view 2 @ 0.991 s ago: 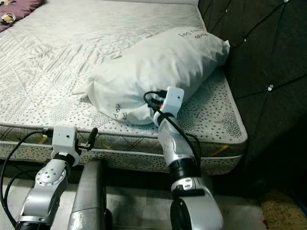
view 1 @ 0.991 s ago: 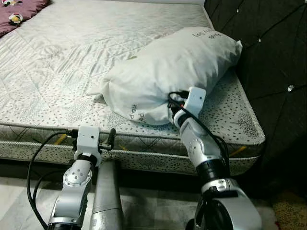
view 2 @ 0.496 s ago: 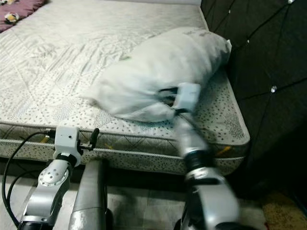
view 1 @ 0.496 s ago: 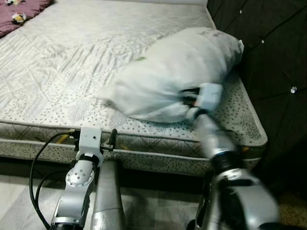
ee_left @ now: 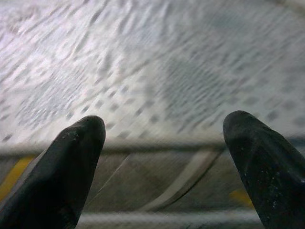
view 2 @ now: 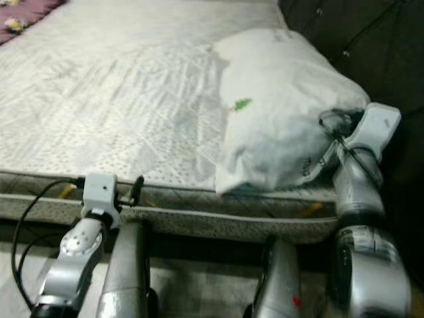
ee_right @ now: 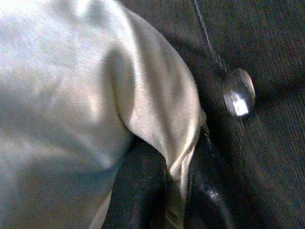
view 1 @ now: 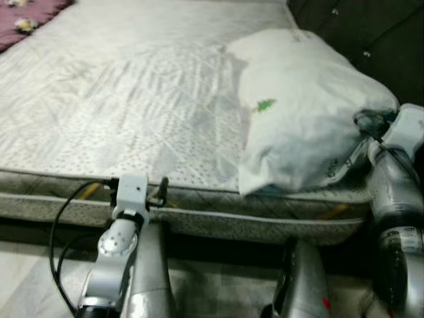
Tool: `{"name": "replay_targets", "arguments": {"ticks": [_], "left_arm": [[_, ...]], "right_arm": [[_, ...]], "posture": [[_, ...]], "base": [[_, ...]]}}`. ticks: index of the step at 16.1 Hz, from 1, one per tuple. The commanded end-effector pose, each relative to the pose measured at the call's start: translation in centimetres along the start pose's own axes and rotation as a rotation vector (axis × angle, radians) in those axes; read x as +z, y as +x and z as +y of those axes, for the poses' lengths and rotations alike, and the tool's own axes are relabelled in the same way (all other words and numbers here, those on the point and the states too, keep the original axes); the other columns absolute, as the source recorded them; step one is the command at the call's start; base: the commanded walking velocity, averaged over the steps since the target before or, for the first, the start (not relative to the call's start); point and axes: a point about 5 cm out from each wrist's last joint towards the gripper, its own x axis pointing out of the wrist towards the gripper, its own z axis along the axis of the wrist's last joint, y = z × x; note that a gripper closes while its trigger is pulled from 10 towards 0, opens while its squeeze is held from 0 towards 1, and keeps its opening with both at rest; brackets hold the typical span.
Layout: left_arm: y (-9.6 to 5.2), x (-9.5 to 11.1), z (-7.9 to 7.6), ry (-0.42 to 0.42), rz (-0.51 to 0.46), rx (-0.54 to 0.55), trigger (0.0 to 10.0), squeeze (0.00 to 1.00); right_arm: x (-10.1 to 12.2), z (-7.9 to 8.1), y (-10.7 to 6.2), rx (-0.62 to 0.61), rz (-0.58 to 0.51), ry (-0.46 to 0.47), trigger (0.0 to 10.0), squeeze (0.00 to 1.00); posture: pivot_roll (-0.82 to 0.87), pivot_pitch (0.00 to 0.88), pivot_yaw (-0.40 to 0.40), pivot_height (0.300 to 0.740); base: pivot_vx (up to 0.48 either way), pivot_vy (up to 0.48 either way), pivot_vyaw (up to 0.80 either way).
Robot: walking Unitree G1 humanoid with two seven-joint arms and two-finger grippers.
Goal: Clean up the room
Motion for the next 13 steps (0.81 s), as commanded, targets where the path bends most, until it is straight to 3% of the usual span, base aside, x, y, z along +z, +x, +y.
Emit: {"name": "replay_targets", "arguments": {"ticks": [1,3,5,7,9,10,11,13], "left_arm": [[0.0,-0.3,0.5,0.007,0.016,0.023,10.0,0.00],[-0.1,-0.4,0.4,0.009,0.020,0.016,10.0,0.00],[0.0,-0.4,0.1,0.008,0.020,0.010,10.0,0.00],[0.3,-0.1,0.0,0.006,0.009,0.010,10.0,0.00],[0.5,0.0,0.0,0.002,0.001,0.017,10.0,0.00],[0.6,0.1,0.1,0.004,-0.001,0.022,10.0,0.00],[0.6,0.1,0.2,0.004,-0.001,0.023,10.0,0.00],[0.6,0.2,0.5,0.001,-0.004,0.045,10.0,0.00]], "right_arm": [[-0.4,-0.9,-1.0,0.007,-0.029,-0.006,0.0,0.00],[-3.5,-0.1,-4.6,0.098,0.019,-0.031,0.0,0.00],[-5.3,2.5,-8.5,0.266,0.030,-0.054,0.0,0.00],[-5.2,5.2,-10.4,0.412,0.003,-0.040,0.0,0.00],[-4.0,6.2,-9.9,0.450,-0.035,-0.039,0.0,0.00],[-2.0,6.9,-7.4,0.463,-0.070,-0.062,0.0,0.00],[-1.7,7.0,-6.9,0.469,-0.072,-0.067,0.0,0.00],[0.2,7.5,-4.0,0.500,-0.102,-0.185,0.0,0.00]], "posture": [[0.02,0.000,-0.020,0.456],[0.01,0.000,-0.021,0.456],[0.00,0.000,-0.017,0.456],[-0.01,0.000,-0.014,0.456],[-0.01,0.000,-0.013,0.456],[0.00,0.000,-0.018,0.456],[0.00,0.000,-0.018,0.456],[0.01,0.000,-0.026,0.456]], "base": [[0.000,0.000,0.00],[0.000,0.000,0.00],[0.000,0.000,0.00],[0.000,0.000,0.00],[0.000,0.000,0.00],[0.000,0.000,0.00],[0.000,0.000,0.00],[0.000,0.000,0.00]]}}
